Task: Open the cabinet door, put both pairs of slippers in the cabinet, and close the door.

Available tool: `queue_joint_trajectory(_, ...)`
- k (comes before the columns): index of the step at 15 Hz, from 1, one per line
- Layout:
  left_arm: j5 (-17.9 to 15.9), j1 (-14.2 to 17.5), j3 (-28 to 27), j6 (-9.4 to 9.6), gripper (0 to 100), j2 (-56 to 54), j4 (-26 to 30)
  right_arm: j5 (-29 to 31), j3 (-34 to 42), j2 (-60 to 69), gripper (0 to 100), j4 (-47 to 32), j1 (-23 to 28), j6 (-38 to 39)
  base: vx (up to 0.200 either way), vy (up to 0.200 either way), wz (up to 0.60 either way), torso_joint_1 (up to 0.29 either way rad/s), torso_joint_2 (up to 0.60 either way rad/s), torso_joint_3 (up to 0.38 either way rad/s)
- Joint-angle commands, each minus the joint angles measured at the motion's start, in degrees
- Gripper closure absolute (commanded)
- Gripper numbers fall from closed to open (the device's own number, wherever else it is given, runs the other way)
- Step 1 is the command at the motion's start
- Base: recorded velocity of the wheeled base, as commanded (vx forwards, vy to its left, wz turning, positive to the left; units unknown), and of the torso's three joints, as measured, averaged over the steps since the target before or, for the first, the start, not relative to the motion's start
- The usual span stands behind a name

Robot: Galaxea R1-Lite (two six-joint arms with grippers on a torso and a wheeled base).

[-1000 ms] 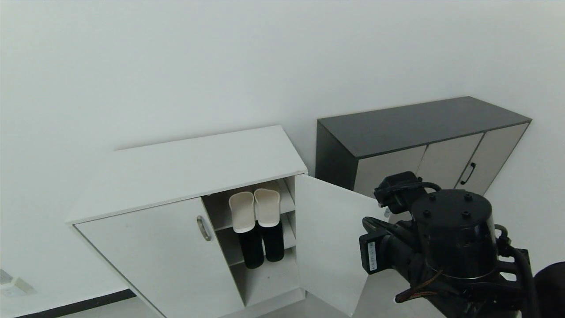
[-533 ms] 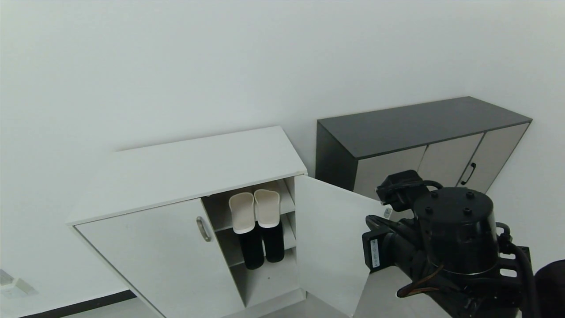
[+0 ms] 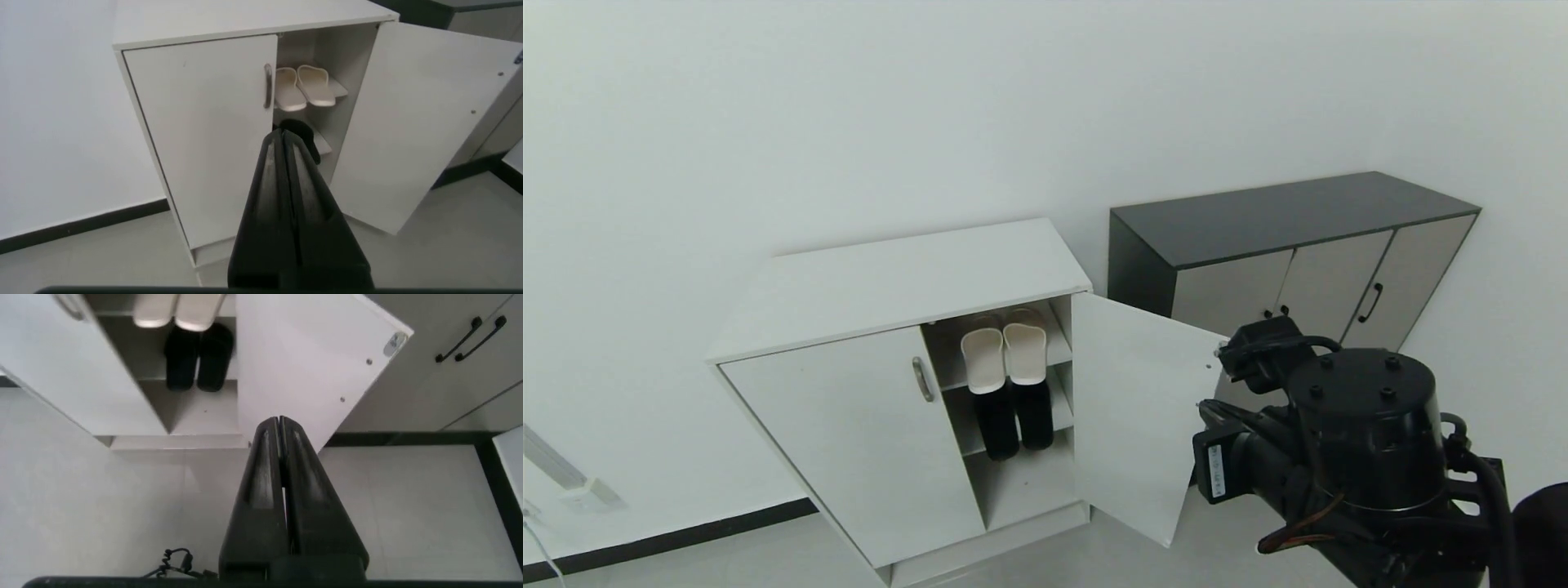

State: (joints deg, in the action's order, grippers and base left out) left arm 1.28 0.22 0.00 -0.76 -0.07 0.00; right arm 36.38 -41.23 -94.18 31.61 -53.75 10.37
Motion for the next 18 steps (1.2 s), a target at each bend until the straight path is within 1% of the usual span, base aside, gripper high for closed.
queue_joint_trajectory(1, 0.04, -0.04, 0.0, -0.04, 100, 0.07, 0.0, 0.01, 0.36, 0.23, 100, 0.03, 0.05, 0.0, 0.0, 0.0, 0.0, 0.0, 0.0, 0.0)
queue_joint_trajectory(3, 0.13, -0.04, 0.0, -0.04, 100, 0.07, 0.0, -0.08, 0.45, -0.3, 100, 0.12, 1.1, 0.08, 0.0, 0.0, 0.0, 0.0, 0.0, 0.0)
queue_joint_trajectory(6, 0.04, -0.04, 0.0, -0.04, 100, 0.07, 0.0, -5.35, -4.91, -4.52, 100, 0.03, 9.98, 0.0, 0.0, 0.0, 0.0, 0.0, 0.0, 0.0)
queue_joint_trajectory(7, 0.04, -0.04, 0.0, -0.04, 100, 0.07, 0.0, -7.9, -9.66, -7.5, 100, -0.41, 15.96, -0.09, 0.0, 0.0, 0.0, 0.0, 0.0, 0.0)
queue_joint_trajectory(8, 0.04, -0.04, 0.0, -0.04, 100, 0.07, 0.0, -9.22, -12.74, -9.88, 100, -0.5, 19.21, -0.18, 0.0, 0.0, 0.0, 0.0, 0.0, 0.0)
queue_joint_trajectory(10, 0.04, -0.04, 0.0, -0.04, 100, 0.07, 0.0, -11.94, -17.39, -14.01, 100, -0.5, 23.6, -0.62, 0.0, 0.0, 0.0, 0.0, 0.0, 0.0)
queue_joint_trajectory(12, 0.04, -0.04, 0.0, -0.04, 100, 0.07, 0.0, -12.82, -22.93, -19.55, 100, -0.5, 27.56, -0.71, 0.0, 0.0, 0.0, 0.0, 0.0, 0.0)
queue_joint_trajectory(14, 0.04, -0.04, 0.0, -0.04, 100, 0.07, 0.0, -14.05, -26.01, -23.41, 100, -0.5, 29.84, -0.62, 0.0, 0.0, 0.0, 0.0, 0.0, 0.0)
queue_joint_trajectory(18, 0.04, -0.04, 0.0, -0.04, 100, 0.07, 0.0, -15.72, -31.11, -29.04, 100, -0.5, 32.39, -0.27, 0.0, 0.0, 0.0, 0.0, 0.0, 0.0)
